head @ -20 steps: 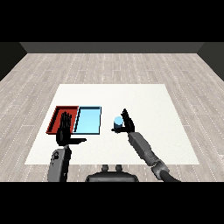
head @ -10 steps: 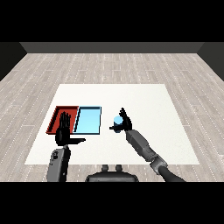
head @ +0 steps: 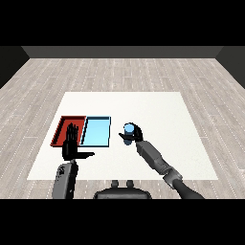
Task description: Pick the blue can and put it in the blue box
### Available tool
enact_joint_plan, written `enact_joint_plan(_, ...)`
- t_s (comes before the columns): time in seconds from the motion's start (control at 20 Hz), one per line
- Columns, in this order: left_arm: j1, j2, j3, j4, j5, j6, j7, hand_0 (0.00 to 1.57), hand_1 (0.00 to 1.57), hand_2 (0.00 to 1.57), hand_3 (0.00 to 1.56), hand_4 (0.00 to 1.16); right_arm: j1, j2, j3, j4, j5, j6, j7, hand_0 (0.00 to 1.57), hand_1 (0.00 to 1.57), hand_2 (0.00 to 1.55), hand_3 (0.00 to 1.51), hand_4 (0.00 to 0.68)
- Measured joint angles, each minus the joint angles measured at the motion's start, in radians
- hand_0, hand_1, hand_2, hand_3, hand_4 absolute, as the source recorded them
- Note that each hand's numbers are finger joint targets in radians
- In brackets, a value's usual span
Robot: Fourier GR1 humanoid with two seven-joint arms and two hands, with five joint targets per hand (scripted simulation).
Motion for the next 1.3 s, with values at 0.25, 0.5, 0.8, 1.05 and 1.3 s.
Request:
enact_joint_plan(0.25,0.02,-0.012,-0.023,-0.044,-0.005,0.005,0.026,0.0,0.0,0.0,0.0,0.0,0.025,-0.002,-0.03,-0.055,0.066,-0.026,0.036,1.52,1.52,1.47,1.42,0.659)
enact_joint_plan(0.5,-0.007,-0.007,-0.025,-0.001,-0.019,0.004,0.024,0.0,0.0,0.0,0.0,0.0,0.054,-0.021,-0.042,-0.177,0.135,-0.056,0.068,1.49,1.49,1.45,1.41,0.653)
enact_joint_plan(0.8,-0.032,-0.031,-0.092,0.039,-0.071,0.037,0.043,0.0,0.0,0.0,0.0,0.0,0.013,-0.012,-0.064,-0.21,0.181,-0.064,0.06,1.49,1.49,1.45,1.4,0.648)
enact_joint_plan(1.05,-0.067,-0.043,-0.159,0.082,-0.062,0.068,0.077,0.0,0.0,0.0,0.0,0.0,0.043,-0.025,-0.052,-0.328,0.231,-0.06,0.06,1.44,1.44,1.44,1.42,0.665)
enact_joint_plan(1.3,-0.107,-0.047,-0.194,0.107,-0.062,0.079,0.121,0.0,0.0,0.0,0.0,0.0,0.076,-0.05,-0.065,-0.44,0.273,-0.052,0.097,1.43,1.43,1.45,1.42,0.661)
